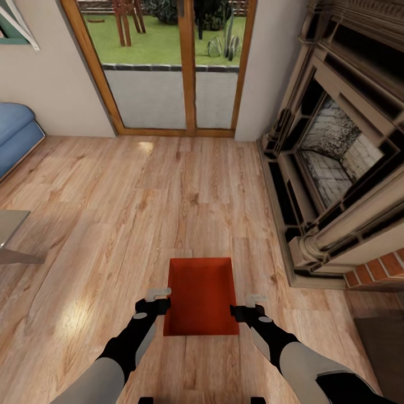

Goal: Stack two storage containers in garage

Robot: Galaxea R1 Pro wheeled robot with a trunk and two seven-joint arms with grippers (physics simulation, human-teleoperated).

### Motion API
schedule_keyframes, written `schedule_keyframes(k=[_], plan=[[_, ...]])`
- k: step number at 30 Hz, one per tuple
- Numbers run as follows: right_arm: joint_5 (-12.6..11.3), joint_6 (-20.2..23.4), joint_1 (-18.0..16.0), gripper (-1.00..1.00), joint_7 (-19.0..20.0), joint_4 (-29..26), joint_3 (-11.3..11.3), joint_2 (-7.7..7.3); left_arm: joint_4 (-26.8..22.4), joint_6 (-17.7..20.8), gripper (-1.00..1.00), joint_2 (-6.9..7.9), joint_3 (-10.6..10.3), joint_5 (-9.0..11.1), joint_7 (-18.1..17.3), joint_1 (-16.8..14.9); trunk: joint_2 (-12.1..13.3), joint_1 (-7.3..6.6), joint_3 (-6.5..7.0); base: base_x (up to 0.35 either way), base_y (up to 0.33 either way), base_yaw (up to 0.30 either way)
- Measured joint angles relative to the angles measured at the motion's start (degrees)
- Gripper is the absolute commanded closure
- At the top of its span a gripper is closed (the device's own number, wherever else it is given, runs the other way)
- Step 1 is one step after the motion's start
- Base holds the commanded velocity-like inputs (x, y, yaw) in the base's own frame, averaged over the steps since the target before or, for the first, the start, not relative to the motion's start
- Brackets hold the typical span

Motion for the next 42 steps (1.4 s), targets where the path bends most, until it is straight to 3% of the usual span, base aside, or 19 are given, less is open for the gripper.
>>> schedule_keyframes(k=[34,38,42], plan=[[-0.2,0.2,0.0,-1.00,-0.5,0.1,0.0,-0.01,3.9,-0.1,-1.00,-0.61,0.2,0.4,0.2,0.0,0.0,0.00,0.00,0.001,0.000,0.000],[-0.2,0.2,0.0,-1.00,-0.5,0.1,0.0,-0.01,3.8,0.0,-1.00,-0.82,0.2,0.3,2.1,0.0,0.0,0.00,0.00,0.000,0.000,0.000],[-0.2,0.2,0.0,-1.00,-0.5,0.1,0.0,-0.01,3.8,0.0,-1.00,-0.86,0.2,0.2,3.2,0.0,-1.6,0.88,-0.71,0.000,0.000,0.000]])
